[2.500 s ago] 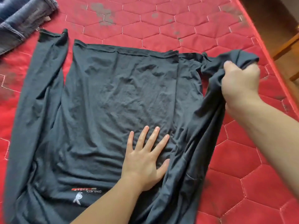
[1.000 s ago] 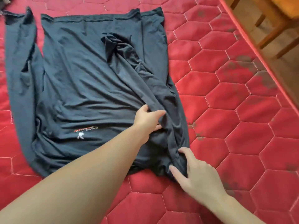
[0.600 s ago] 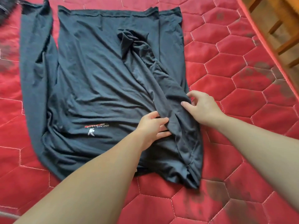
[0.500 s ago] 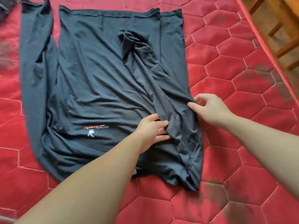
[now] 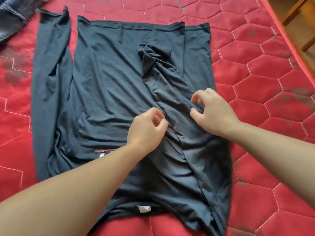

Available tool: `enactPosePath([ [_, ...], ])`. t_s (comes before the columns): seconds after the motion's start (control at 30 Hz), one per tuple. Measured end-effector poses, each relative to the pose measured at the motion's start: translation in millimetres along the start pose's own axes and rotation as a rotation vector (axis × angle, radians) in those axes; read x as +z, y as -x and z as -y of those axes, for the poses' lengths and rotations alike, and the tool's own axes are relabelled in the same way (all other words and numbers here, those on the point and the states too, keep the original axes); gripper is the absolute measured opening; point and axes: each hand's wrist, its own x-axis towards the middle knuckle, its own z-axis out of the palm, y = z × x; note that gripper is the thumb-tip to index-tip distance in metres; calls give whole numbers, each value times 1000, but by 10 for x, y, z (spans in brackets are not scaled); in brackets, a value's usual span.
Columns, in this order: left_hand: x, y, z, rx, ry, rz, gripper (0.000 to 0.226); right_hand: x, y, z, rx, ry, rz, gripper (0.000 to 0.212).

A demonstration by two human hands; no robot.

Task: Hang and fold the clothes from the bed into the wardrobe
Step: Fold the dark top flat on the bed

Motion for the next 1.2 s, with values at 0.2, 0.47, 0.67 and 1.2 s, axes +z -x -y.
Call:
enactPosePath([
  [0.2, -625, -665, 667, 95, -784, 81, 69, 253, -649, 374, 3, -111, -53, 7],
  [0.47, -608, -671, 829, 176, -767, -9, 68, 321, -1850, 824, 273, -283, -289, 24],
  [0.67, -605, -677, 858, 215, -744, -23, 65, 237, -2343, 721, 329, -72, 57, 39],
  [1.2, -621, -679, 846, 224, -754, -28, 67, 454, -1952, 1199, -553, 247, -68, 32],
])
